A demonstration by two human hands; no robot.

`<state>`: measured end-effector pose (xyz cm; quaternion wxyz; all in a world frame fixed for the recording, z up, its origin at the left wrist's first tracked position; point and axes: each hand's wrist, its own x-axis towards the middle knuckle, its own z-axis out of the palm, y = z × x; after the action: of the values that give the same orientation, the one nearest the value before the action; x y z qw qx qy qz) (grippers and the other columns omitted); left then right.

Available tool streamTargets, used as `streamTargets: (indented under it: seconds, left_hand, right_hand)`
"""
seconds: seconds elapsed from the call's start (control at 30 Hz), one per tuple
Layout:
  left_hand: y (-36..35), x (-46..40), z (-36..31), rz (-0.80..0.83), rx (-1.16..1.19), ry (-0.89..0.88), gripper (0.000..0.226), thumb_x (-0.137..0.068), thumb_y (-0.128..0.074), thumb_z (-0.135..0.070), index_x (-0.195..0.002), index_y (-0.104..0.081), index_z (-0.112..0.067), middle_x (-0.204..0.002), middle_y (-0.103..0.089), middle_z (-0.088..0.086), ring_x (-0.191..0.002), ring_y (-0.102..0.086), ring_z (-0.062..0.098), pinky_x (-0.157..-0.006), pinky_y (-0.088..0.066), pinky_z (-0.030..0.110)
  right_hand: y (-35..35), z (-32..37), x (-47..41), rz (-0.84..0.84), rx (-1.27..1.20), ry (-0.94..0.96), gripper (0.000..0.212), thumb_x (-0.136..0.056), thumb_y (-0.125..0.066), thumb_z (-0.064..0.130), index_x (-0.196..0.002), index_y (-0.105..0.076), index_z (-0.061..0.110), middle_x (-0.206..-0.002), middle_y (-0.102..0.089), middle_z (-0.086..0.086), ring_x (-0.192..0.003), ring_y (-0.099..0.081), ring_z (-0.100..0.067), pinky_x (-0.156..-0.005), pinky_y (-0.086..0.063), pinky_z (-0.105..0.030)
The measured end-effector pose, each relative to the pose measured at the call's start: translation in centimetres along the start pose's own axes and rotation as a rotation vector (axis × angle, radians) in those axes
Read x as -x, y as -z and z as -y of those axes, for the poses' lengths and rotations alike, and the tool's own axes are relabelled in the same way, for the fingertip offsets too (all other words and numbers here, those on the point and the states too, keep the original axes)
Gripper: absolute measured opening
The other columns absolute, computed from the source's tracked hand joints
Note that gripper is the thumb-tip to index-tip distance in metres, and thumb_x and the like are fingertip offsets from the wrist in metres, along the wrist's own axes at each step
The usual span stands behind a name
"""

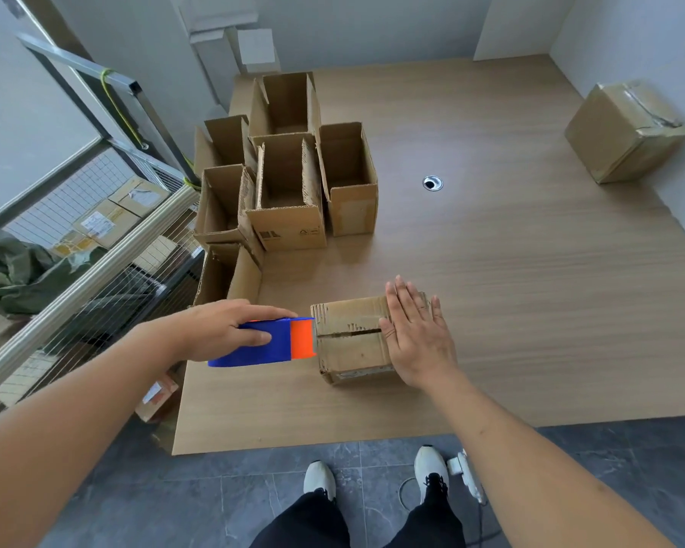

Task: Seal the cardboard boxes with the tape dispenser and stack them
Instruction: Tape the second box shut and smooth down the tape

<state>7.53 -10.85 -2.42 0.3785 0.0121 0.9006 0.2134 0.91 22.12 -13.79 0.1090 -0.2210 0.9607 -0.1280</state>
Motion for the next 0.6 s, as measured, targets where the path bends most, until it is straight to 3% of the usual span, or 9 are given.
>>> streamTargets:
  seconds: [0.13,0.27,0.37,0.47,0.6]
  left_hand:
    - [-2.5,-1.6,0.8,0.022,0.173,0.038,0.045,-0.106,-0.045,-0.045,-0.142,-0.031,-0.068,-0.131,-0.05,-0.016,-0.112,-0.051,0.012,-0.1,-0.044,0.046]
    - [-3.8,-2.5,0.5,0.007,0.292,0.013,0.039,-0.107,-0.045,-0.044,-0.139,-0.037,-0.065,-0.125,-0.051,-0.023,-0.109,-0.053,0.01,-0.096,-0.043,0.042]
    - [-4.8,-3.0,-0.7,-0.031,0.349,-0.038,0.037,-0.107,-0.047,-0.041,-0.133,-0.041,-0.065,-0.124,-0.054,-0.023,-0.108,-0.053,0.009,-0.097,-0.043,0.041]
    - [-5.9,-3.9,-1.8,-0.074,0.381,-0.082,0.04,-0.106,-0.049,-0.04,-0.137,-0.043,-0.064,-0.128,-0.057,-0.02,-0.109,-0.055,0.009,-0.101,-0.044,0.043]
    - [-6.8,-3.5,-1.1,-0.064,0.439,-0.172,0.053,-0.109,-0.046,-0.034,-0.142,-0.03,-0.071,-0.139,-0.051,-0.018,-0.116,-0.05,0.004,-0.101,-0.038,0.027]
  right_hand:
    - [0.0,-0.3,-0.3,0.02,0.031,0.015,0.06,-0.108,-0.008,0.049,-0.162,0.008,0.029,-0.169,0.016,0.011,-0.154,0.019,-0.008,-0.126,0.008,-0.048]
    - [1.1,-0.5,-0.8,0.078,0.163,0.003,0.064,-0.107,-0.01,0.048,-0.162,0.011,0.024,-0.169,0.016,0.006,-0.155,0.017,-0.011,-0.123,0.016,-0.053]
    - [1.3,1.8,-1.0,0.022,0.19,-0.036,0.072,-0.102,-0.016,0.051,-0.162,0.005,0.017,-0.17,0.014,-0.003,-0.156,0.015,-0.017,-0.12,0.021,-0.054]
    - [-0.5,3.8,-0.2,0.029,0.089,-0.002,0.066,-0.105,-0.017,0.047,-0.162,0.009,0.026,-0.168,0.021,0.001,-0.155,0.02,-0.018,-0.124,0.011,-0.055]
    - [-1.2,2.9,-0.7,0.046,0.104,0.006,0.064,-0.103,-0.007,0.051,-0.16,0.016,0.032,-0.166,0.028,0.005,-0.153,0.025,-0.016,-0.124,0.012,-0.05]
